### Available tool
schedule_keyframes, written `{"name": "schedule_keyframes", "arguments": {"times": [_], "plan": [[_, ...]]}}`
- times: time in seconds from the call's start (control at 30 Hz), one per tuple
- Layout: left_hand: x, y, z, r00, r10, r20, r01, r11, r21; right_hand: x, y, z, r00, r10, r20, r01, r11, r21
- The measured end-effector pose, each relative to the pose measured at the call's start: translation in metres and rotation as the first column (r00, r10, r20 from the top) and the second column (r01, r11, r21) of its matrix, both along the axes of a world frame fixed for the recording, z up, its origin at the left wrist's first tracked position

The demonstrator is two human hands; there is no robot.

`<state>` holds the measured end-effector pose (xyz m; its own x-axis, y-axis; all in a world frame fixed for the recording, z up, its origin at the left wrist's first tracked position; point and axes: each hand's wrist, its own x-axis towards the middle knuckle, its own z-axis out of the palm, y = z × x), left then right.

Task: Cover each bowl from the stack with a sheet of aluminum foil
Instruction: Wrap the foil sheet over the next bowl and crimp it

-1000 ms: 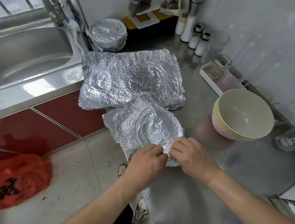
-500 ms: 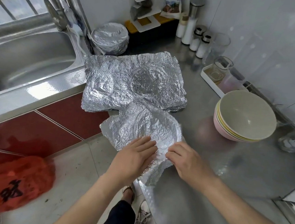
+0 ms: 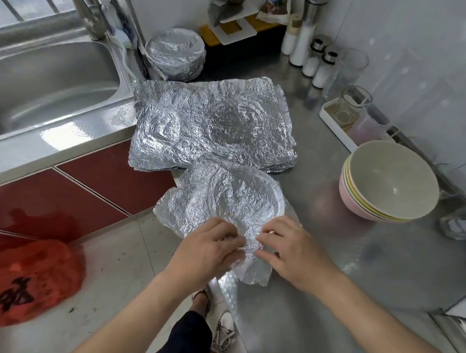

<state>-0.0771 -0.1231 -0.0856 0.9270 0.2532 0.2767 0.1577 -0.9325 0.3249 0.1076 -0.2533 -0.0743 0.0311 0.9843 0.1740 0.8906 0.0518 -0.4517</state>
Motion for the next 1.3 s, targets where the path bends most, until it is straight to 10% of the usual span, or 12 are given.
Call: {"name": "schedule_keyframes", "arguments": {"times": [0.47,0.73,0.87,1.1,1.3], "plan": [[0.019,-0.025,-0.011,0.996,0.077,0.045,-0.078,0.997,0.009,0.017,0.005,-0.005,0.963,0.076,0.258,-0.108,0.988,0.112],[0.008,-0.025,0.016,0.982,0.174,0.067,-0.162,0.974,-0.160,0.021,-0.007,0.008,0.955,-0.294,0.042,0.291,0.954,0.071],[0.004,-0.021,0.020,0.935,0.355,0.018,-0.346,0.920,-0.181,-0.003,-0.002,0.019,0.734,-0.612,-0.293,0.628,0.776,-0.048],[-0.009,-0.004,0.028,0.486,0.848,-0.211,-0.755,0.286,-0.590,-0.022,0.002,0.008,0.189,-0.828,-0.528,0.682,0.498,-0.536],[-0.023,0.008,0.003,0.568,0.714,-0.410,-0.382,-0.213,-0.899,-0.035,0.015,0.001,-0.041,-0.809,-0.586,0.592,0.453,-0.667]]}}
